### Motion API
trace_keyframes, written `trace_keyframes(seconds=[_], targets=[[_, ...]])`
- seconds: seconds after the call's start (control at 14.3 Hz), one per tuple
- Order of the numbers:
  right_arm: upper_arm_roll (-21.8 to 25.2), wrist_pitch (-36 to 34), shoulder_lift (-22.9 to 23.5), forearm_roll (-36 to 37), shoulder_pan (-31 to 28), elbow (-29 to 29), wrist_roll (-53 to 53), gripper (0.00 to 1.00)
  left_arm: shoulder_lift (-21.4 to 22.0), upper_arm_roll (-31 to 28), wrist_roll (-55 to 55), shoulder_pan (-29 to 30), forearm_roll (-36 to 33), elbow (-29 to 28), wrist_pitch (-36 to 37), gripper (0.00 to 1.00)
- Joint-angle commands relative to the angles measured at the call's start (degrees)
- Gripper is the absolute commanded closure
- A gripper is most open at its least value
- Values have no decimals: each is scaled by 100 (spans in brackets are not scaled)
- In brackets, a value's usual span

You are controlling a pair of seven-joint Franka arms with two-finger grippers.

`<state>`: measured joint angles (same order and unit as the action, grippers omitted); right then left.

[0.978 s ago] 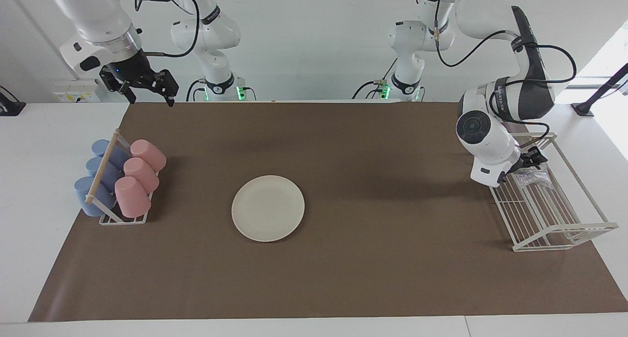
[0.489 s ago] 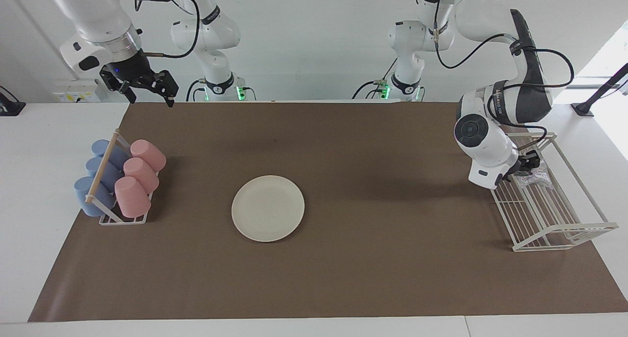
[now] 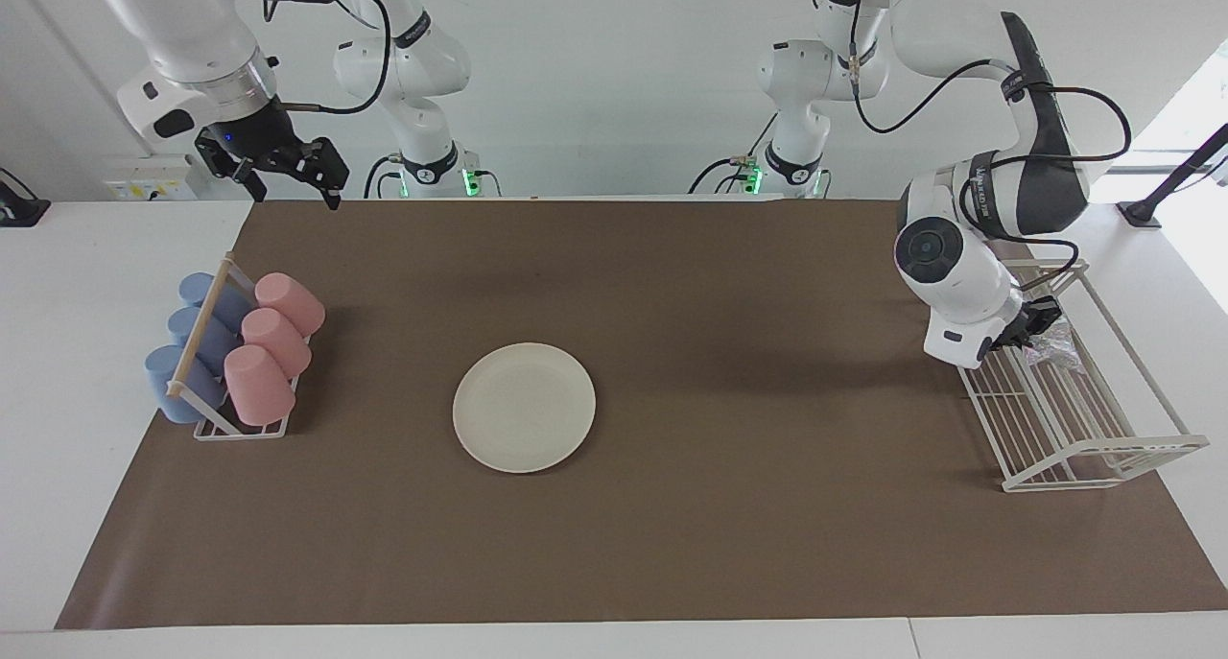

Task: Wipe plate with sponge

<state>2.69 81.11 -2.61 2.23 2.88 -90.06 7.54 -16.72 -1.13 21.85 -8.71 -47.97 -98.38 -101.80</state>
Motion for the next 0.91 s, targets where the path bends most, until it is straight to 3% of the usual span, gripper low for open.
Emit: trace_keyframes(seconds=[0.0, 0.42, 0.56, 0.84], targets=[[-32, -113, -29, 31, -7, 14, 361, 0, -16, -1, -58, -43, 199, 459, 475, 100], [-278, -78, -38, -231, 2, -3, 1905, 0, 2, -1, -67, -52, 2604, 2032, 1916, 100], [-322, -95, -47, -547, -7, -3, 2696, 0, 19, -106, -23, 36, 3815, 2322, 2049, 100], [-401, -113, -65, -891, 2, -21, 3823, 0, 370, -142, 336, 518, 5865, 2367, 2225, 100]])
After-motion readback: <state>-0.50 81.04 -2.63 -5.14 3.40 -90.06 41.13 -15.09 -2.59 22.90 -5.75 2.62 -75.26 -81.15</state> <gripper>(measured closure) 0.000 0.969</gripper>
